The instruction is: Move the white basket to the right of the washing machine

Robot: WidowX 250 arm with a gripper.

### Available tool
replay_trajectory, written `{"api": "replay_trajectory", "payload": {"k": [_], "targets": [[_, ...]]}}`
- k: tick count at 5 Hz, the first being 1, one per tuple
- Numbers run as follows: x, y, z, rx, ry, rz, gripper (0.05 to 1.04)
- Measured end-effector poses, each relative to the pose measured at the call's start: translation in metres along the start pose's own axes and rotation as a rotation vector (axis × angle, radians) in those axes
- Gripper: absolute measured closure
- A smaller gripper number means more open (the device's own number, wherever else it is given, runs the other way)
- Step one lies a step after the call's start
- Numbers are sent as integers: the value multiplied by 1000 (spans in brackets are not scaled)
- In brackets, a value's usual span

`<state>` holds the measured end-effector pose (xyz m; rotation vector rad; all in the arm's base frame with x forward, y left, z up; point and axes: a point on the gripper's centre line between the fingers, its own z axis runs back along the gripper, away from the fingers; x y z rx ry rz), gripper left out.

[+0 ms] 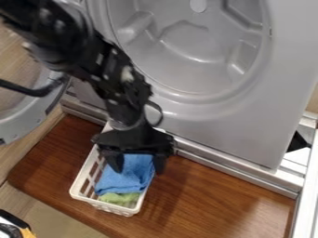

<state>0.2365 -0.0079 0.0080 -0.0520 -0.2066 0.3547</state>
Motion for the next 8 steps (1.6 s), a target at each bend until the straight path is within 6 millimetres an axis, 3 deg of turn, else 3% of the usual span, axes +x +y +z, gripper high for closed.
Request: {"api": "replay_trajectory", "payload": {"k": [2,4,6,7,8], "targets": [[-5,-19,-28,50,53,-8,85],[-2,-10,-46,151,93,27,137],[-7,-4,-52,180,95,49,724],[-11,-1,-46,180,88,64,880],[-10,-1,-37,169,68,76,936]]}}
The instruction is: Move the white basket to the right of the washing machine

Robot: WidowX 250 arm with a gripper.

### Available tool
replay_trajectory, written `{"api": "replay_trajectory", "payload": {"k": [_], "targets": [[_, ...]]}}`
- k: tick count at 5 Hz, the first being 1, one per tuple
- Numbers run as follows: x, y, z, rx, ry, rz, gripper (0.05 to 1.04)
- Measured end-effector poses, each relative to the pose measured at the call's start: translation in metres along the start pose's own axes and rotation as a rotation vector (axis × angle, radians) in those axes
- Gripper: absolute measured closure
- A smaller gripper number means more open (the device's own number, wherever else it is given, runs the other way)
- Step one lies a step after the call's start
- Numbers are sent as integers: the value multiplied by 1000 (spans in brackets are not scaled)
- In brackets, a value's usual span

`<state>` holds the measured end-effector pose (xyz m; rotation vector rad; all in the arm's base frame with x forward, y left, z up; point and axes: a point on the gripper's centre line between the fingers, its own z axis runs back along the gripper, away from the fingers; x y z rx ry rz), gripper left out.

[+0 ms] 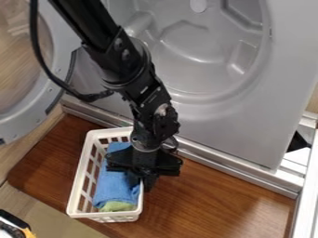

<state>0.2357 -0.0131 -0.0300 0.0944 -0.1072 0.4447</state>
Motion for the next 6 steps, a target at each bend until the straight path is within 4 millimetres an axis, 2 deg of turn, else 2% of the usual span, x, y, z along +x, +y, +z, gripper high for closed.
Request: {"api": "replay_trajectory", "payload": {"k": [1,3,5,6], "targets": [[-5,-5,12,-19,-15,-3,960],[-24,-41,41,-57,-46,-79,969],[-44,-110,63,-133,-91,-248,969],[-51,-137,60,-132,-87,-333,969]]}}
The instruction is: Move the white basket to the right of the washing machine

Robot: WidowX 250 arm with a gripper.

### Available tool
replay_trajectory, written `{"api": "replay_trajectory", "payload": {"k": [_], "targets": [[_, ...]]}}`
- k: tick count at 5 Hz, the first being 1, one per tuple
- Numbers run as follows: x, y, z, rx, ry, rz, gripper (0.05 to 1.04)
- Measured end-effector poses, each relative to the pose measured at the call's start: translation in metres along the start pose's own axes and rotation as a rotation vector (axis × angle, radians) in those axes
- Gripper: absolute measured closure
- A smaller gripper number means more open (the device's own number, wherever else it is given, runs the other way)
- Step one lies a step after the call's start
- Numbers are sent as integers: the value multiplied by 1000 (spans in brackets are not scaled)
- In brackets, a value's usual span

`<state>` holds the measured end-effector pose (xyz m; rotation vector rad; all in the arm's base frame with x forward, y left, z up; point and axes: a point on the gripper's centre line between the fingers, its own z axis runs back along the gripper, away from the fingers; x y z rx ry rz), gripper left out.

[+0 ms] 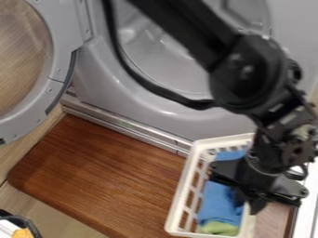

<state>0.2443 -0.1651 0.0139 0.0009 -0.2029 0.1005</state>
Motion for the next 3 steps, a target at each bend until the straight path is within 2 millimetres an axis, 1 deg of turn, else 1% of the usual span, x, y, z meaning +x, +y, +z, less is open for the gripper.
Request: {"api": "replay_trajectory", "payload": {"k": [1,2,3], "targets": [[2,-18,-12,-13,12,-65,969],[1,-26,-27,-16,47,-85,969],[0,-31,-33,-32,61,-92,934]]}}
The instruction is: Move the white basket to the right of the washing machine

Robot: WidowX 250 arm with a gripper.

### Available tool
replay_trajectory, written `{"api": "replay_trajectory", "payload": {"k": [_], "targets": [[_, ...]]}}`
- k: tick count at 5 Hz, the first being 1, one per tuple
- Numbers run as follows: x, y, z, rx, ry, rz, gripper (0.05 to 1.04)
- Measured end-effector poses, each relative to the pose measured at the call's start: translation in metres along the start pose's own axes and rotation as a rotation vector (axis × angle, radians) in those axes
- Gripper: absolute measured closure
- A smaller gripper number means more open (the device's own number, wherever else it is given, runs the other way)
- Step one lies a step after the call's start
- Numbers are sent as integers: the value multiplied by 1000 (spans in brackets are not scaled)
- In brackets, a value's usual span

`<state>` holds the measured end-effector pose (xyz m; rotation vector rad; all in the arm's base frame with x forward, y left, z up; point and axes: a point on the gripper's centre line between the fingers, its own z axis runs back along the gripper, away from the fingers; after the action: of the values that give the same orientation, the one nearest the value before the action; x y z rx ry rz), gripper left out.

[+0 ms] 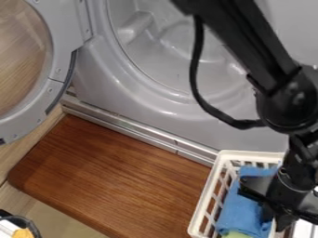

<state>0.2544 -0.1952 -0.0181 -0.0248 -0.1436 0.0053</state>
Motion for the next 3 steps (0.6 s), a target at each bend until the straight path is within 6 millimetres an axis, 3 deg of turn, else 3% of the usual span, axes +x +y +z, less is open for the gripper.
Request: {"api": "replay_trajectory", "payload": {"k": [1,3], "targets": [[-2,2,-5,-4,37,-11,713],[-2,5,-6,3,40,13,124]]}}
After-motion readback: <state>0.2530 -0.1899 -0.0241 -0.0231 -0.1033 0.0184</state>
